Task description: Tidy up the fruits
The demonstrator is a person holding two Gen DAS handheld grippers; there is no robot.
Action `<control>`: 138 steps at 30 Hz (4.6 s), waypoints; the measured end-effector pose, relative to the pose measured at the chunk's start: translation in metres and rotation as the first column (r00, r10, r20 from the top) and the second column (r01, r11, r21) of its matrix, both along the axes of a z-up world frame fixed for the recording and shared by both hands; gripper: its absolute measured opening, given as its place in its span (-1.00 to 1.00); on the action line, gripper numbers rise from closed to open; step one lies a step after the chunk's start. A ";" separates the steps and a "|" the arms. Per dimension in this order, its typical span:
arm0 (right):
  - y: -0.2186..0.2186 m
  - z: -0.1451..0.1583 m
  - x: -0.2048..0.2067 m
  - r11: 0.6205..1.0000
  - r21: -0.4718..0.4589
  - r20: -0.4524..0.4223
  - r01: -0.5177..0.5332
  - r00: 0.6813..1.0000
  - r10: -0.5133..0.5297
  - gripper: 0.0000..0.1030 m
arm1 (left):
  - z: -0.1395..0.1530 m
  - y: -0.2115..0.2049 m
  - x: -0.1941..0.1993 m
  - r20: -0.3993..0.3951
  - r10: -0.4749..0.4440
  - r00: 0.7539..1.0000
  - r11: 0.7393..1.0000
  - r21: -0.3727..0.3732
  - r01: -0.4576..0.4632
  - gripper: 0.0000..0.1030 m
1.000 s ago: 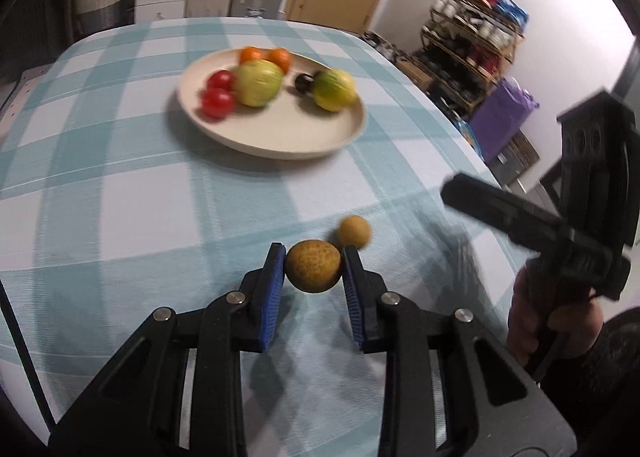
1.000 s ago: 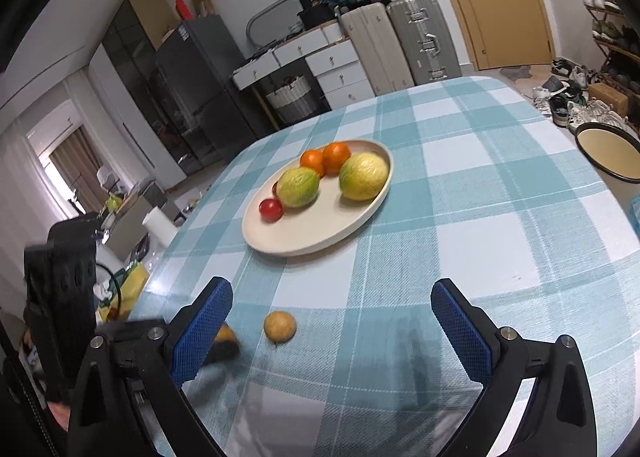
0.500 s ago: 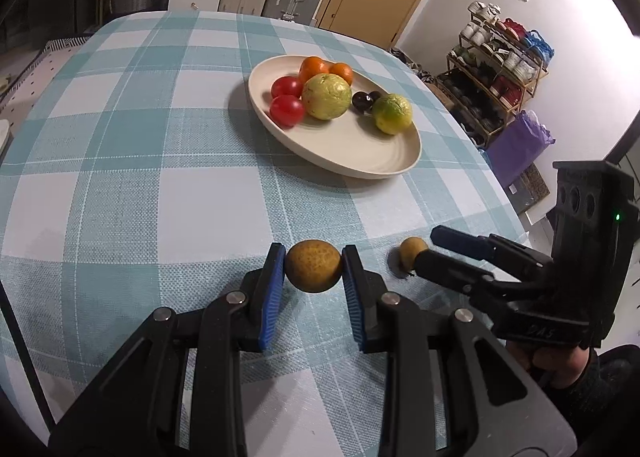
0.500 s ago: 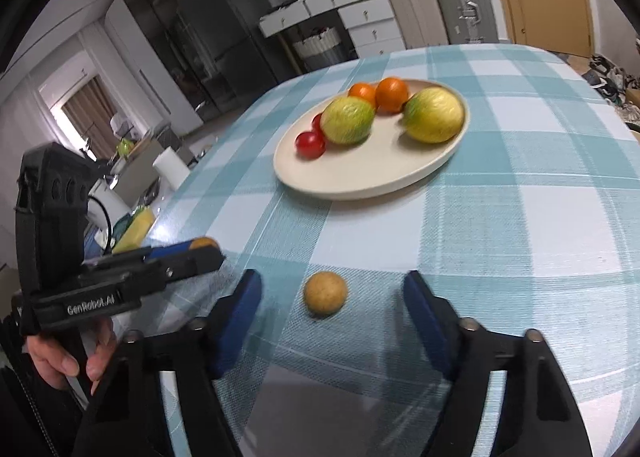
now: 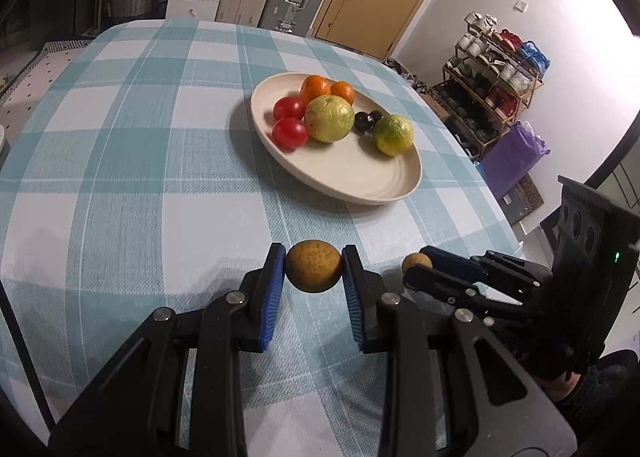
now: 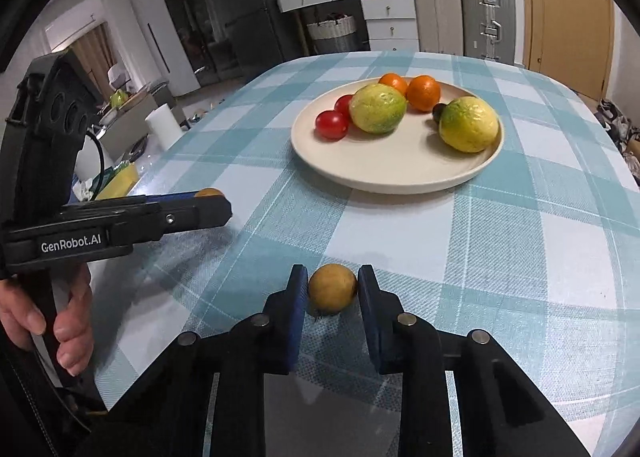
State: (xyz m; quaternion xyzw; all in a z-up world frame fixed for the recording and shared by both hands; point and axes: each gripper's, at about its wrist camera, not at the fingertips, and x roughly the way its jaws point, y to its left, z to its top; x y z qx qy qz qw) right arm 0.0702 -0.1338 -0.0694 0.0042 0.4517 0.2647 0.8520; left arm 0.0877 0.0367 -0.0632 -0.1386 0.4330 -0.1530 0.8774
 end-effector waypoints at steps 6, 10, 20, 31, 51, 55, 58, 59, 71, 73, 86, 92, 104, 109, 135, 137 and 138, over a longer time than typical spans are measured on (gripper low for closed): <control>-0.010 0.015 0.011 0.998 0.046 0.018 0.032 0.999 -0.033 -0.49 | 0.009 -0.005 0.013 0.016 -0.009 1.000 1.000 0.002 0.009 -0.50; -0.014 0.026 0.020 0.998 0.059 0.041 0.034 0.999 -0.037 -0.49 | 0.015 -0.010 0.024 0.028 -0.014 1.000 1.000 0.010 0.014 -0.50; -0.020 0.044 0.048 0.996 0.086 0.086 0.038 0.995 -0.046 -0.49 | 0.017 -0.027 0.061 0.024 -0.033 0.999 0.999 0.017 0.032 -0.50; -0.016 0.042 0.085 0.991 0.131 0.088 0.031 0.995 -0.043 -0.49 | 0.006 -0.035 0.098 -0.007 -0.032 0.999 0.999 0.007 0.032 -0.50; -0.006 0.018 0.120 0.988 0.151 0.031 0.042 0.998 -0.047 -0.48 | -0.014 -0.035 0.124 -0.042 -0.033 0.999 0.999 -0.023 0.032 -0.50; -0.005 0.013 0.123 0.988 0.148 0.014 0.051 0.998 -0.053 -0.47 | -0.013 -0.034 0.124 -0.028 -0.031 0.999 0.999 -0.032 0.030 -0.50; -0.008 0.011 0.122 0.986 0.157 0.000 0.059 0.998 -0.060 -0.33 | -0.012 -0.032 0.123 -0.022 -0.021 1.000 0.999 -0.028 0.020 -0.49; -0.009 0.011 0.122 0.984 0.166 0.002 0.061 0.998 -0.062 -0.30 | -0.011 -0.032 0.122 -0.025 -0.018 1.000 1.000 -0.025 0.017 -0.49; -0.030 0.033 0.098 0.975 0.193 0.089 0.109 0.988 -0.128 0.11 | 0.003 -0.038 0.090 0.019 -0.006 1.000 1.000 0.028 0.005 -0.49; -0.032 0.037 0.091 0.975 0.191 0.109 0.117 0.984 -0.139 0.28 | 0.010 -0.039 0.084 0.034 -0.008 0.999 0.999 0.037 0.007 -0.49; -0.044 0.070 0.050 0.964 0.227 0.252 0.138 0.948 -0.195 0.67 | 0.046 -0.042 0.044 0.124 0.036 0.992 0.994 0.100 -0.049 -0.24; -0.044 0.084 0.033 0.963 0.243 0.294 0.117 0.937 -0.188 0.69 | 0.071 -0.042 0.021 0.225 0.067 0.972 0.986 0.134 -0.099 0.23; -0.038 0.116 -0.002 0.967 0.238 0.446 0.086 0.875 -0.188 0.99 | 0.117 -0.027 -0.021 0.458 0.165 0.874 0.952 0.157 -0.262 0.99; -0.033 0.120 -0.011 0.974 0.213 0.488 0.078 0.855 -0.175 0.99 | 0.127 -0.026 -0.030 0.502 0.180 0.846 0.933 0.185 -0.309 0.99; -0.045 0.103 -0.031 0.983 0.161 0.672 0.092 0.719 -0.177 1.00 | 0.092 -0.012 -0.046 0.630 0.232 0.741 0.899 0.153 -0.411 0.99; -0.046 0.099 -0.029 0.983 0.150 0.672 0.102 0.719 -0.177 1.00 | 0.087 -0.012 -0.044 0.629 0.227 0.744 0.892 0.172 -0.418 0.99; -0.046 0.096 -0.028 0.983 0.146 0.671 0.108 0.720 -0.179 1.00 | 0.083 -0.012 -0.044 0.627 0.225 0.746 0.891 0.177 -0.417 0.99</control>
